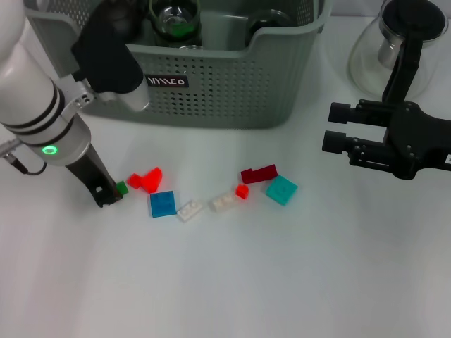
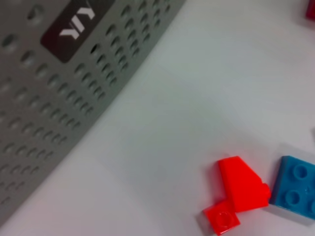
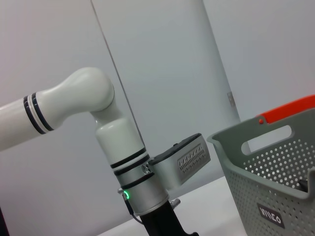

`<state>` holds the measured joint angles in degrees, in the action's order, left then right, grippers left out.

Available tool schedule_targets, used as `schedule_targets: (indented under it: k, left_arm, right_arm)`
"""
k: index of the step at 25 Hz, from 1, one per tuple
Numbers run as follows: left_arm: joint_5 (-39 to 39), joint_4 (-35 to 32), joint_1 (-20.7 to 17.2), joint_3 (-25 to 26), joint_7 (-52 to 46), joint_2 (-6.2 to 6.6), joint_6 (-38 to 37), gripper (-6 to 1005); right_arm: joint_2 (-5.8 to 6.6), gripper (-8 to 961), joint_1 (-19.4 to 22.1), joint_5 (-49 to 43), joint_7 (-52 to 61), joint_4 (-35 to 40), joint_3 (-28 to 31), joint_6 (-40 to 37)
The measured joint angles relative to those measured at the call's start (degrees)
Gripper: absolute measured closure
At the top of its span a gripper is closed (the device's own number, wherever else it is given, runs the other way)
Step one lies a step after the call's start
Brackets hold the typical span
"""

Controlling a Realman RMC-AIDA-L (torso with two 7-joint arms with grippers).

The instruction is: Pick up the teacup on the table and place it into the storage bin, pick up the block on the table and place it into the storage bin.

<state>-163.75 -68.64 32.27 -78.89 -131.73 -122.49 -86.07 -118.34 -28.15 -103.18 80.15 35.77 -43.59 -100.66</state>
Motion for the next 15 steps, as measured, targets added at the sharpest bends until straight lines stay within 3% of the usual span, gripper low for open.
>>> schedule_targets:
  k: [4, 6, 8, 10, 12, 15]
  left_arm:
    - [0.2, -4.3, -0.5, 1.8, 1.1, -0.05, -3.1, 818]
    - [0.9, -7.3, -0.4, 5.7, 3.9, -0.28, -6.8, 818]
    - [2.5, -9.3, 0.3, 11.3, 7.7, -0.54, -10.8, 817]
    - [6.9, -9.3, 2.3, 21.0, 13.8, -0.22, -17.1, 817]
    - [12.3, -6.8, 4.4, 30.1, 19.1, 1.12, -23.2, 817]
    - [22.8, 3.0, 6.9, 39.9, 25.0, 5.56, -30.7, 817]
  right_arm:
    - [0.06, 339, 0.0, 0.0, 0.0, 0.0, 0.0, 0.0]
    - [0.11, 339, 0.0, 0.0, 0.0, 0.0, 0.0, 0.0]
    - [0.13, 339, 0.0, 0.1, 0.0, 0.0, 0.0, -0.1]
    - [0.12, 339, 0.0, 0.1, 0.0, 0.0, 0.0, -0.1]
    - [0.09, 340, 0.2, 0.1, 0.0, 0.0, 0.0, -0.1]
    - [0.06, 340, 0.3, 0.2, 0.0, 0.0, 0.0, -0.1]
